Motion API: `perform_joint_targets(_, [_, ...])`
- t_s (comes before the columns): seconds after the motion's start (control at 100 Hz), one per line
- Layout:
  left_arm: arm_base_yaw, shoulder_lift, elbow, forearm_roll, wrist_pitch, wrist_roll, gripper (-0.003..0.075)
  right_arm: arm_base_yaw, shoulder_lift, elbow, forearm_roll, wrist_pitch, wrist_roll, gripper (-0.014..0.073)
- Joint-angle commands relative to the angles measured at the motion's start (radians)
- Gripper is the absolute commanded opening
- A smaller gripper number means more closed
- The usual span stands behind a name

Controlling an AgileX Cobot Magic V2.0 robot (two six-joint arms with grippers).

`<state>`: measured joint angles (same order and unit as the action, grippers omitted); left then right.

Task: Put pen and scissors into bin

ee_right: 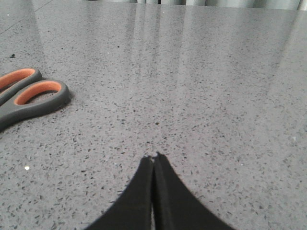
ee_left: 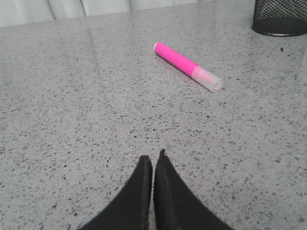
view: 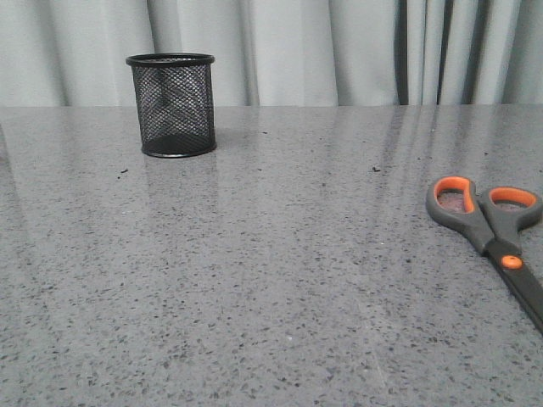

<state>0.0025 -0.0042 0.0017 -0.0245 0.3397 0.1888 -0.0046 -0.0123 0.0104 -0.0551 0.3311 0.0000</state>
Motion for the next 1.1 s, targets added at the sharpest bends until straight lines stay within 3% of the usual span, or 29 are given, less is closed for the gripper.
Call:
perform_joint_targets(0.0, [0.002,-0.032,0.045,-0.002,-0.04,-0.011,-0.0019,-0.004,-0.018,0.014,0.0,-0.037,0.0,-0.0069])
perform_joint_targets(0.57, [0.002,-0.032,0.045,-0.002,-0.04,-0.011,-0.0019,-0.004,-0.018,0.014,-0.02,-0.06,0.0,-0.0069])
perform_joint_targets(0.689, [0.002,-0.032,0.045,-0.002,-0.04,-0.011,-0.0019,-0.004,-0.018,0.014,-0.065,-0.219,0.0,-0.0069])
perform_joint_targets(0.889, [0.002,-0.032,0.045,0.046,-0.059,-0.011,-0.0019,-0.004,-0.018,0.014,0.024,-0.564,0.006,-0.0069])
perform_joint_targets(0.979, [0.002,-0.032,0.045,-0.033,-0.154,-0.011,-0.0019,-0.004,-0.018,0.014,0.041,-0.578,0.006,-0.0069])
perform_joint_targets(1.089, [0.002,-0.032,0.043,-0.349,-0.305,-0.011,-0.0019,-0.004,-0.017,0.014,0.155,-0.497,0.015,-0.0069])
